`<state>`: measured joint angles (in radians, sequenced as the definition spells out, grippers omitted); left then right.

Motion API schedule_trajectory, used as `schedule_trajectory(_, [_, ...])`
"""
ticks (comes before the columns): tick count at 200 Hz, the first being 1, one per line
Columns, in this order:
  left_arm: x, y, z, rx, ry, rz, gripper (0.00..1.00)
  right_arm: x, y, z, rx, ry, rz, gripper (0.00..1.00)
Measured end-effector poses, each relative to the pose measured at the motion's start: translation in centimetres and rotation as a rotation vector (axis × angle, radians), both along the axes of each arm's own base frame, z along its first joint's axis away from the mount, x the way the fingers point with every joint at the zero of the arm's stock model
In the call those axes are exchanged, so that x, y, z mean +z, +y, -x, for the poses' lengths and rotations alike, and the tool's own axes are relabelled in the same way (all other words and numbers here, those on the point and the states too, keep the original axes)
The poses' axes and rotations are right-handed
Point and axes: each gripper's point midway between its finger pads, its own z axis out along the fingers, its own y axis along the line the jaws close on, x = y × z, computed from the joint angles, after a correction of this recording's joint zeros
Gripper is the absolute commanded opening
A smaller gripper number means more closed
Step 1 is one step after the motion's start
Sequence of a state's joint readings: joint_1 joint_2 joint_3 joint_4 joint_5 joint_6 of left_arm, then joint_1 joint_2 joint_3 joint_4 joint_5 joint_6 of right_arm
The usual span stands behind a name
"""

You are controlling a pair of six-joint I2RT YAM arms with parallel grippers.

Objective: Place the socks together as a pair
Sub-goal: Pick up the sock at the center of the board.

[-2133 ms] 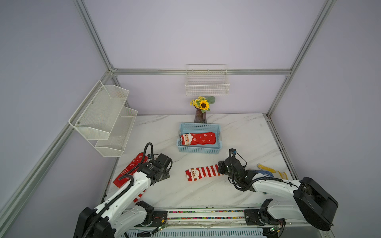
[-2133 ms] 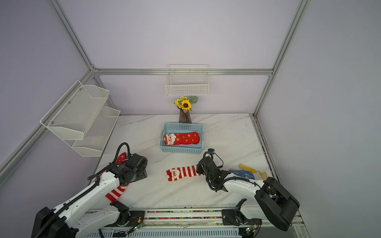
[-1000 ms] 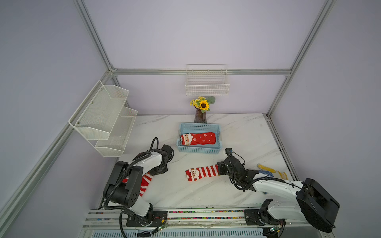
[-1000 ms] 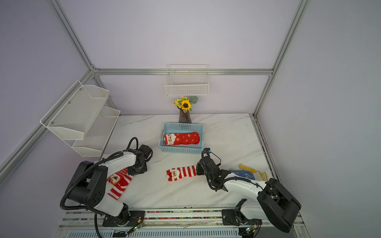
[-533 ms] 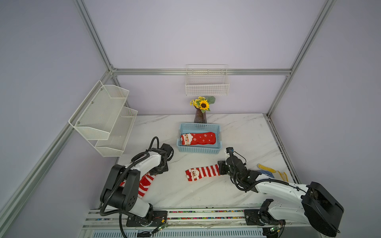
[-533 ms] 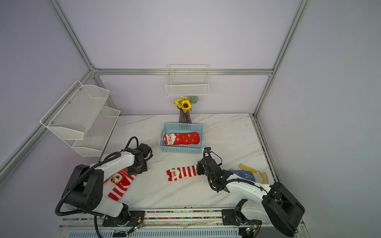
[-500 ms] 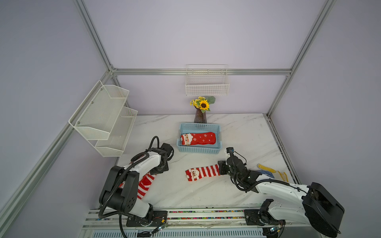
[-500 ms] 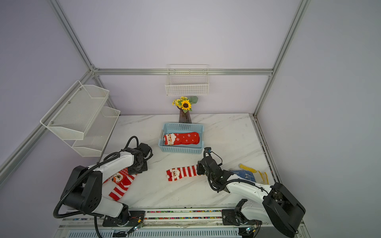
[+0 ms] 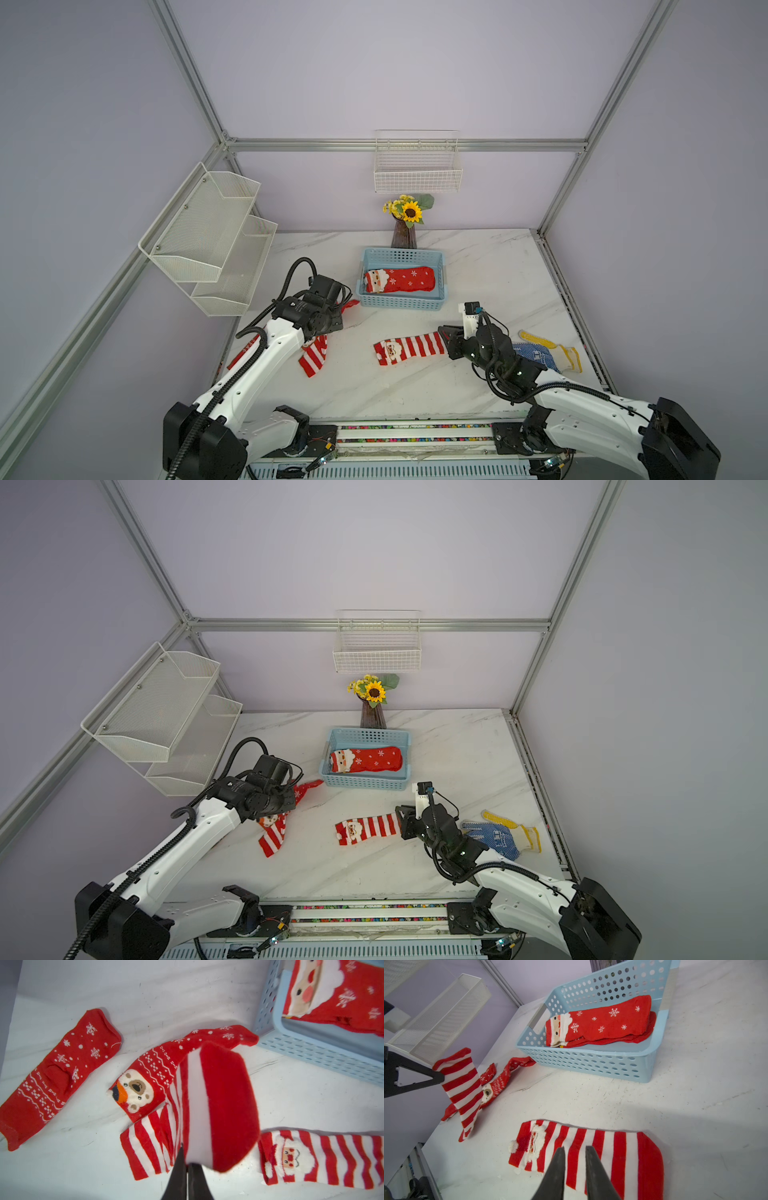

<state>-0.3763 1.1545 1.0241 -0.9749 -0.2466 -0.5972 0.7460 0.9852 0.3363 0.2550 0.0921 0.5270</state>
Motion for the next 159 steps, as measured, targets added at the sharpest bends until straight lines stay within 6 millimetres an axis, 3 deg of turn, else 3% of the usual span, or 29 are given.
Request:
schedule_trajectory(35, [2.4, -1.1, 0.2, -0.046, -0.051, 0.074, 0.0, 0.4, 0.6, 0.3, 0.034, -0.001, -0.025, 0.23])
schedule_trajectory(70, [6.2, -2.7, 0.7, -0.139, -0.169, 0.176, 0.0, 1.5, 1.7, 0.5, 0.078, 0.004, -0.065, 0.25])
schedule_trajectory(108, [10.4, -5.7, 1.8, -0.358, -0.317, 0.296, 0.0, 4.3, 2.9, 0.3, 0.121, -0.042, -0.122, 0.29])
schedule_trajectory(159, [12.6, -9.1, 2.5, -0.619, -0.4, 0.354, 0.0, 10.1, 4.9, 0.0, 0.237, -0.249, -0.132, 0.44])
